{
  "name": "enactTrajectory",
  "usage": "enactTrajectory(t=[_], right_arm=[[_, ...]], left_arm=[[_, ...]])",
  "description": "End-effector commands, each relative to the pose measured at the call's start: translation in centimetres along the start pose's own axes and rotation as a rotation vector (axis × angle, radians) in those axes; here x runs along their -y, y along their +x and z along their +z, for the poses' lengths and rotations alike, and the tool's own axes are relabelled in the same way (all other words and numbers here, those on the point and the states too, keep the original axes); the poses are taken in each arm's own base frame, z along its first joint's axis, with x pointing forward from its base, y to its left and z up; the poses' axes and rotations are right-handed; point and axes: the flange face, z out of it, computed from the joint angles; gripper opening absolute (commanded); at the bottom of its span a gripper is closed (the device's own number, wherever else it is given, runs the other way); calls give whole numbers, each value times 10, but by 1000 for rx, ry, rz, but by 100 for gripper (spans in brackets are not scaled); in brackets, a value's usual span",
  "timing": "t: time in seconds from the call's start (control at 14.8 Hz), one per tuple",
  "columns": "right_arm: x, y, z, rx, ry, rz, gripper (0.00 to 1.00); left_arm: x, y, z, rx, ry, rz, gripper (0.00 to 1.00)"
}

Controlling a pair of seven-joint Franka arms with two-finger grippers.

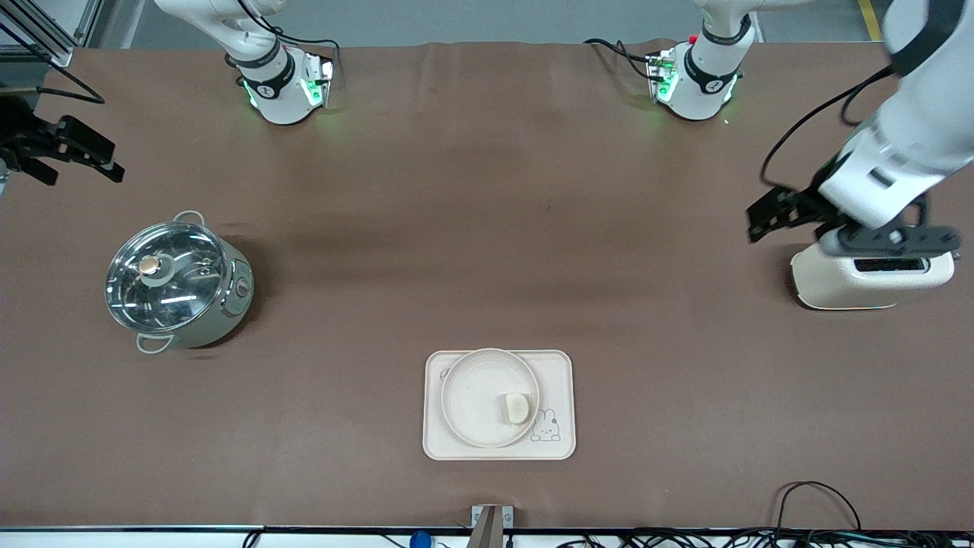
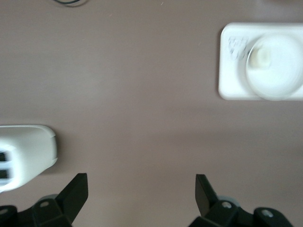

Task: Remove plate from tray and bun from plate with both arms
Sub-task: 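Reach the left gripper and the right gripper toward the white plate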

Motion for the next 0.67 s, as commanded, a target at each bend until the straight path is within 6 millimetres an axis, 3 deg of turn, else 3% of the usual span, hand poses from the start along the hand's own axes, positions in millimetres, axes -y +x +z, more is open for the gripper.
enactTrajectory(t=[0.0,0.13,0.34,0.4,0.61], right_arm=[[1,40,44,4,49,21,100],[9,67,83,-6,108,30,100],[43,100,137,-32,148,26,100],[51,113,165,-29,160,46,100],[98,135,226,-73,160,8,100]], left_arm=[[-57,37,89,3,-62,-119,100],[-104,46,144,-46,-114,-141,100],[-171,44,218,-167,-142,-15,100],[-188,42,248,-225,-149,39,100],[-203,42,321,-358,-204,105,100]])
